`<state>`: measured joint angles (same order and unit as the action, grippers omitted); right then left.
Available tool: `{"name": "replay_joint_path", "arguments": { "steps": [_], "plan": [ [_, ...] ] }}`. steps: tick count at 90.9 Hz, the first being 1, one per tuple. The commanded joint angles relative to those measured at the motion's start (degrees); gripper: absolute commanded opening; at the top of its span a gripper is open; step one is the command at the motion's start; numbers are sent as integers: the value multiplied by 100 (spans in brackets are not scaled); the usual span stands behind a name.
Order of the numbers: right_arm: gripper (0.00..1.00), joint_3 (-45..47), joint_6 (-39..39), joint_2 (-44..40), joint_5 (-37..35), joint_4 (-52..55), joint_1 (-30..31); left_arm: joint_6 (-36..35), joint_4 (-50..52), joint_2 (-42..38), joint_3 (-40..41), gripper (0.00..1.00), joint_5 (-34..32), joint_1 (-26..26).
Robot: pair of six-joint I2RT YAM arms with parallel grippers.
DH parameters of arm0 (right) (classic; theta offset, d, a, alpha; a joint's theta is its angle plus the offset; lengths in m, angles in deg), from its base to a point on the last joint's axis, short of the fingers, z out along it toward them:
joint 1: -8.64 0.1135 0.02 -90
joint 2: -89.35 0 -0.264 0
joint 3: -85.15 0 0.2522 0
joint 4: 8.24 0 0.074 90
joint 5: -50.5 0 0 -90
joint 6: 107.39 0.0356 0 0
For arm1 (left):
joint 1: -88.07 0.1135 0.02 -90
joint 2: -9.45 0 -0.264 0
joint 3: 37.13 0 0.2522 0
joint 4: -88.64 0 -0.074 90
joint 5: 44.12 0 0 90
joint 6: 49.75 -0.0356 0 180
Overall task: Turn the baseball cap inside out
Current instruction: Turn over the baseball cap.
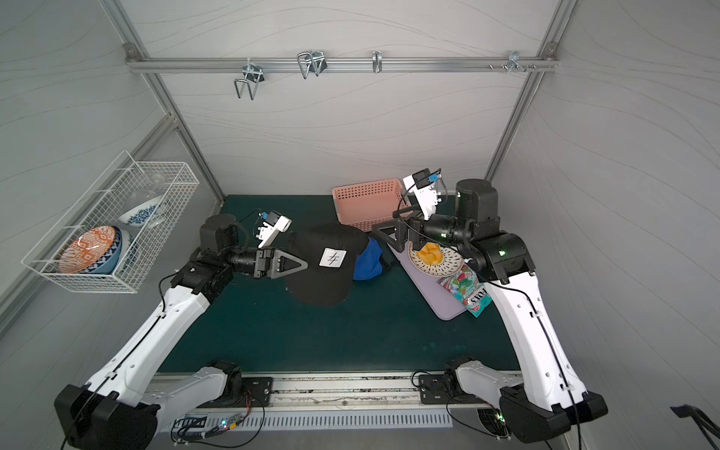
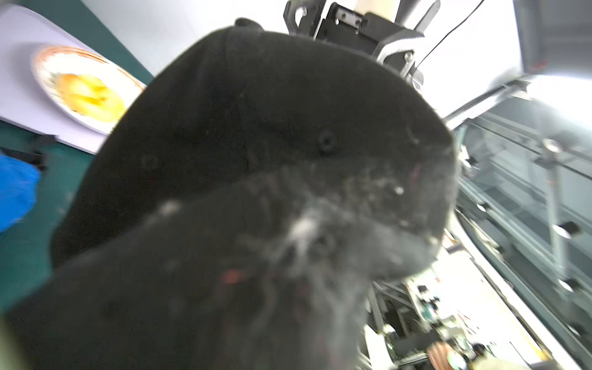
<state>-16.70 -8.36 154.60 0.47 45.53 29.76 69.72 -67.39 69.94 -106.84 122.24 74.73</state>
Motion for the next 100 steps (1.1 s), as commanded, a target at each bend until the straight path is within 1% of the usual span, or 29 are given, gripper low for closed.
{"name": "replay_joint_path", "arguments": {
  "steps": [1,4,8,14,17,21,25,31,41,51,63,76,91,95,98,100],
  "plan": [
    [99,601,630,-253,-113,-504,-12,820,-1427,-284,360,0,-1397,-53],
    [99,871,995,-323,-102,-805,13,1283,-2010,-308,541,0,-1683,-107],
    [99,1228,1437,-463,-177,-1185,77,1769,-2528,-334,747,0,-2284,-192],
    [99,1753,1979,-679,-553,-1855,335,2436,-2534,-333,839,0,-3285,-317],
    [99,1950,2054,-767,-780,-2118,515,2831,-2322,-323,825,0,-3737,-353],
    [99,2156,1931,-933,-1175,-2289,825,3277,-2258,-306,853,0,-4036,-386],
    [99,2269,1516,-1055,-1757,-2262,1165,3659,-2371,-280,896,0,-4198,-400],
    [99,2494,711,-1229,-2650,-2250,1712,4047,-1985,-280,780,0,-4429,-404],
    [99,2801,-728,-1246,-3746,-2288,2511,4162,-1226,-229,418,0,-4428,-397],
    [99,2780,-2002,-896,-4340,-2261,3149,4213,-505,-132,90,0,-4241,-402],
    [99,2725,-3177,-491,-4939,-2532,3664,4405,-228,-150,42,0,-4111,-423],
    [99,2624,-3987,-38,-5213,-2770,3908,4714,-273,-158,161,0,-3933,-423],
    [99,2493,-4485,525,-5307,-3134,4104,4980,-391,-112,165,0,-3704,-442],
    [99,2463,-4580,681,-5445,-3255,4160,5039,-448,-102,166,0,-3634,-448],
    [98,2438,-4637,784,-5630,-3374,4182,5068,-509,-80,163,0,-3565,-450],
    [95,2416,-4645,859,-5719,-3484,4188,5090,-531,-63,163,0,-3496,-454]
  ]
}}
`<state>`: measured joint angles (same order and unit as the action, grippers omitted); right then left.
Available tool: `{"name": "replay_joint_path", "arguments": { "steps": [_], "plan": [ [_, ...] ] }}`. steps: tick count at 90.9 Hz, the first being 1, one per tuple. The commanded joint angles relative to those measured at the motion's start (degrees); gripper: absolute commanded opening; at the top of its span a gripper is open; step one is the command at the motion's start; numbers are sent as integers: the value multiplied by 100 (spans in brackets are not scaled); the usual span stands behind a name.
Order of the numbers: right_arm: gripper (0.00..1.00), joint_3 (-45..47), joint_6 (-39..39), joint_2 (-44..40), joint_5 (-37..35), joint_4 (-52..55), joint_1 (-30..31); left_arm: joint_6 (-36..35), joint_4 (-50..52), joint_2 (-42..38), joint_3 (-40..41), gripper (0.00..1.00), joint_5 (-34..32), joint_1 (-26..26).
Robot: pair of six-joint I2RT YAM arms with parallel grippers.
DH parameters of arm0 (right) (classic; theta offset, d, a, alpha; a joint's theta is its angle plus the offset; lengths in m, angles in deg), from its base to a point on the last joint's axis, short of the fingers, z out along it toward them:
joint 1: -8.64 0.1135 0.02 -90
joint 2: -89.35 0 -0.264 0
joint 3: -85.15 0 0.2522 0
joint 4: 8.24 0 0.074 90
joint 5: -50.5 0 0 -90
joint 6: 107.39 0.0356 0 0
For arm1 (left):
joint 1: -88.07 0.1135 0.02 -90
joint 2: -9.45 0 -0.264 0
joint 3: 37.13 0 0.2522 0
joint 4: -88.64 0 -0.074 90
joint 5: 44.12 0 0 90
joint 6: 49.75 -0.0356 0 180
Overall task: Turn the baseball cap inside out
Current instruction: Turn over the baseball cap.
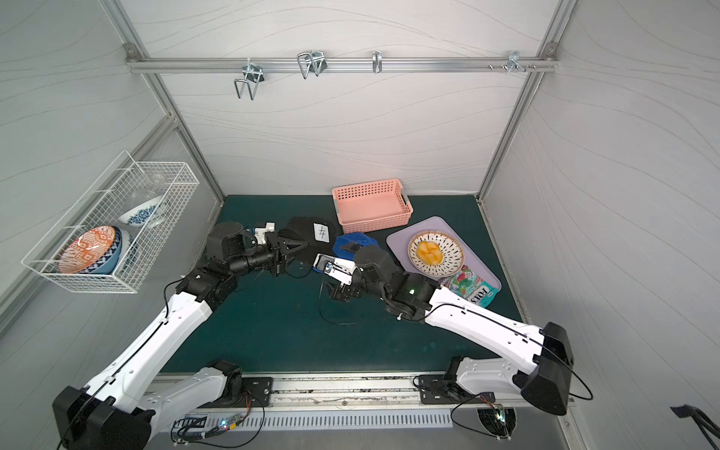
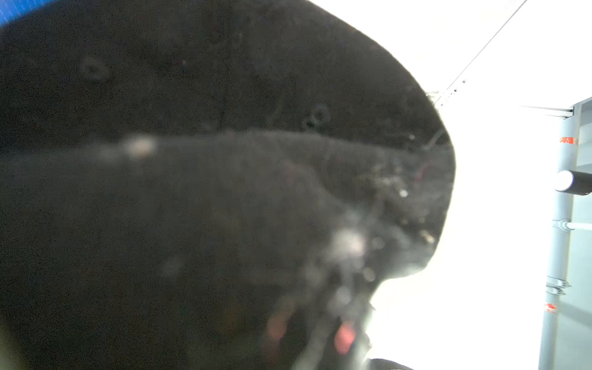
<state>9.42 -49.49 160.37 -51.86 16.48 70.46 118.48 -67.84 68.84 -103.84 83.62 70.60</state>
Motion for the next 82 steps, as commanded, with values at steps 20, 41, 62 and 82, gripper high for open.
{"name": "replay_joint_path", "arguments": {
  "steps": [20,41,62,82],
  "plan": [
    [0,-741,151,627,-970,-358,9,-19,-542,140,-2,50,756,86],
    [0,-1078,2013,40,-708,1149,-865,-2499,984,-965,-132,96,-1151,337],
    [0,-1145,3265,-395,-276,1587,-1126,-3981,1039,-986,81,93,-1433,-13],
    [0,-1352,3524,-617,1210,1776,-1342,-5797,389,-651,57,100,-1344,46]
  ]
}}
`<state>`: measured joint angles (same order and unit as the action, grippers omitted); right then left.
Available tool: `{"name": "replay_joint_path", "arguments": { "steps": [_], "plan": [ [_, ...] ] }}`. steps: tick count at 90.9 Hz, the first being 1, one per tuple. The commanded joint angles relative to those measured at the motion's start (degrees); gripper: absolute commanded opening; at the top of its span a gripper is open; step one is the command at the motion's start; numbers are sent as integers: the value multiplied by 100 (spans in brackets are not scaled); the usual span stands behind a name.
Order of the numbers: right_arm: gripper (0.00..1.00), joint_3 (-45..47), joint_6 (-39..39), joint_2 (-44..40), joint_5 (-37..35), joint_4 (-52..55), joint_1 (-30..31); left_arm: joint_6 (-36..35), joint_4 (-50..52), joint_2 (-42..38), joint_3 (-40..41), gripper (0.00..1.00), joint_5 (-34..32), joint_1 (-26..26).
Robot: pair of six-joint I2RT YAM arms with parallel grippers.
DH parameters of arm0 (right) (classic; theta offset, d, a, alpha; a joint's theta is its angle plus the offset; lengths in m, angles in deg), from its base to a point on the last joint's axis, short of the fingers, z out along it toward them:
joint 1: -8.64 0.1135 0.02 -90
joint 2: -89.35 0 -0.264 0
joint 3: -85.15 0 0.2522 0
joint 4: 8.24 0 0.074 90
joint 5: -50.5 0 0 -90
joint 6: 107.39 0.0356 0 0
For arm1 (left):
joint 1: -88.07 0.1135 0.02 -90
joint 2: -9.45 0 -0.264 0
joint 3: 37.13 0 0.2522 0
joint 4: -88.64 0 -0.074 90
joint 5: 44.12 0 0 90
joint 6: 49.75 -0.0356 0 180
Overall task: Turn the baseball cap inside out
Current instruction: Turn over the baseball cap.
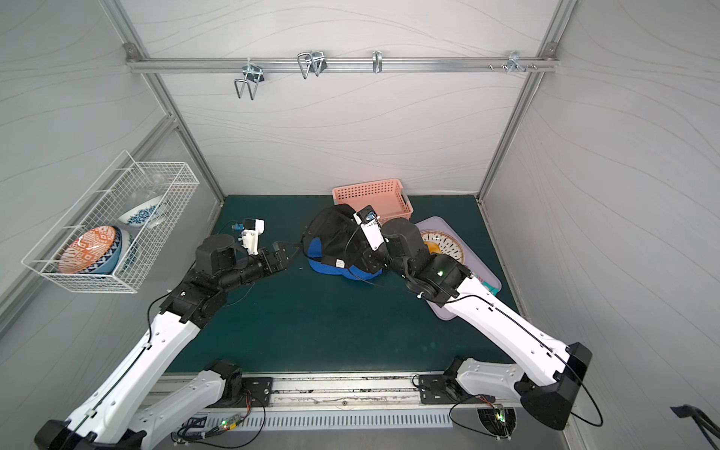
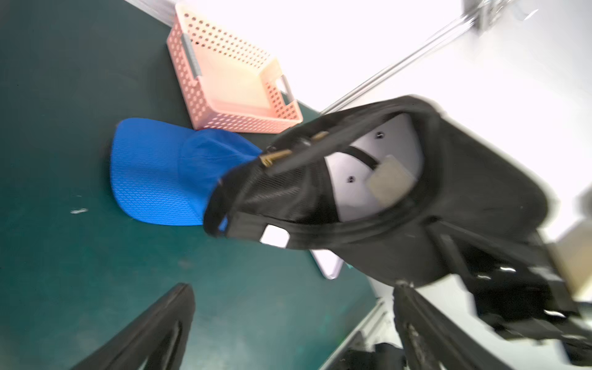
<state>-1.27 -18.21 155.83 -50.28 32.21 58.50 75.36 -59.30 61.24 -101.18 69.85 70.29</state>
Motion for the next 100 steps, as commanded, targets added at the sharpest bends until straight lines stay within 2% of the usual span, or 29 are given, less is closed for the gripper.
{"name": "replay_joint_path", "arguments": {
  "steps": [1,11,21,30,42,53,64,72,76,79,84,92,96,100],
  "plan": [
    [0,-314,402,-162,1101,239,-163,-1571,-414,142,-254,100,44,88],
    [0,-641,258,-128,1379,786,-194,-2365,-127,430,-742,100,233,103],
    [0,-808,119,-73,1661,1057,-191,-3203,178,669,-1000,100,901,88],
    [0,-917,89,6,1981,1151,-192,-3750,568,918,-1268,100,869,59],
    [0,-996,169,111,2386,1132,-187,-4120,501,1178,-1542,100,788,25],
    [0,-1013,355,186,2533,1036,-186,-4619,600,1476,-1745,90,747,-369],
    [0,-1032,603,206,2507,954,-187,-5120,1050,1748,-1997,52,-186,-638],
    [0,-1017,763,224,2355,991,-171,-5101,621,1599,-1845,13,-1184,-666],
    [0,-992,812,230,2256,1019,-154,-5071,284,1476,-1676,3,-1784,-709],
    [0,-974,852,244,2170,1029,-130,-5057,-13,1384,-1503,1,-2273,-736],
    [0,-959,901,278,2026,1070,-84,-4886,-292,1321,-1348,4,-3212,-746],
    [0,-1013,943,367,1751,1186,24,-4687,-365,1376,-1346,2,-4414,-736],
    [0,-1022,977,405,1646,1197,68,-4636,-238,1447,-1424,5,-4482,-727],
    [0,-1003,1082,421,1529,1148,90,-4523,-57,1491,-1515,14,-4162,-727]
  ]
}}
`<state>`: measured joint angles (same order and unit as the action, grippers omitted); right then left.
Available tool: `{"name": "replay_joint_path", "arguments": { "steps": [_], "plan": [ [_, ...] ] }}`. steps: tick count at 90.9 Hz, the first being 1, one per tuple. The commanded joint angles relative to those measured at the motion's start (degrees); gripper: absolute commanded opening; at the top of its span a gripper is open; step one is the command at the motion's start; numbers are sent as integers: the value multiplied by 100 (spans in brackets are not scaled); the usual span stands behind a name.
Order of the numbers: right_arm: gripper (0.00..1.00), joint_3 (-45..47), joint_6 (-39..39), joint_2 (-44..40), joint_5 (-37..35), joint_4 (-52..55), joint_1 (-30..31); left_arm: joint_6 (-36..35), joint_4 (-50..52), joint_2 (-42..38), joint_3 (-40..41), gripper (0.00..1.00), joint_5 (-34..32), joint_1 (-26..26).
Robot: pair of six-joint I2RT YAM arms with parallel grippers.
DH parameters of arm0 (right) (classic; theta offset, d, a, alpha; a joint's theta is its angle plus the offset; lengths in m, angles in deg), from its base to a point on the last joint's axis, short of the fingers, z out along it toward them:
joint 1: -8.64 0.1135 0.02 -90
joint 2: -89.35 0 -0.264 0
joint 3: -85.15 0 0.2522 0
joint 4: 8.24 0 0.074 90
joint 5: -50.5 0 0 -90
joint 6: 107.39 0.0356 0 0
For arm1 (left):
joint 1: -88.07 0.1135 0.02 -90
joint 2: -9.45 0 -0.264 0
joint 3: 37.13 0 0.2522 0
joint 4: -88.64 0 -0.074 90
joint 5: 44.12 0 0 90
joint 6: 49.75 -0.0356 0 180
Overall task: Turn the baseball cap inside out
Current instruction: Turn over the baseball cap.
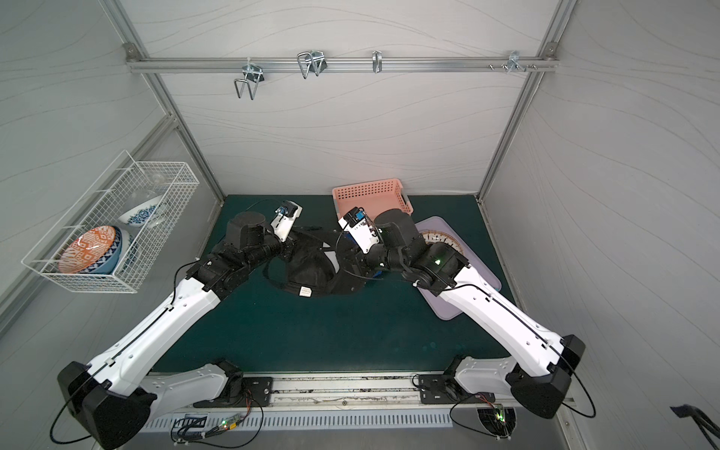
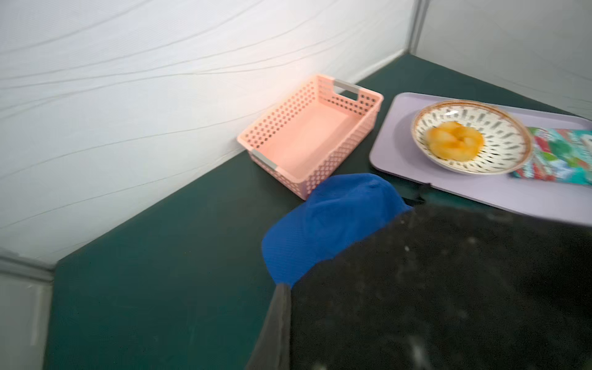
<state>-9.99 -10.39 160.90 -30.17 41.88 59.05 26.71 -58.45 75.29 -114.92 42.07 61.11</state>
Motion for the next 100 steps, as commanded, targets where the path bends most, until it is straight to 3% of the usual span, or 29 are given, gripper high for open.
{"name": "replay_joint_path", "arguments": {
  "steps": [1,16,19,35,47,57,70,90,100],
  "plan": [
    [0,-127,345,-87,-513,154,37,391,-102,90,-165,18,-1279,191],
    [0,144,921,-187,-1160,-461,33,1681,543,-49,-341,92,1004,366],
    [0,179,984,-209,-1351,-574,35,1997,712,-114,-341,99,1234,405],
    [0,578,1179,-457,-2029,-1370,-73,4003,813,-1103,384,100,1353,463],
    [0,745,1305,-561,-2307,-1925,-128,6163,-726,-2051,1595,100,1705,463],
    [0,875,1324,-649,-2093,-2439,-108,7847,-2161,-1977,2434,100,2214,448],
    [0,1030,1335,-712,-1994,-2890,33,8169,-2466,-1366,2252,100,2496,409],
    [0,1057,1248,-637,-1997,-3172,456,8905,-3924,-612,2404,100,2060,316],
    [0,1011,1147,-549,-2081,-3157,705,8856,-4231,-297,2280,100,1900,313]
  ]
}}
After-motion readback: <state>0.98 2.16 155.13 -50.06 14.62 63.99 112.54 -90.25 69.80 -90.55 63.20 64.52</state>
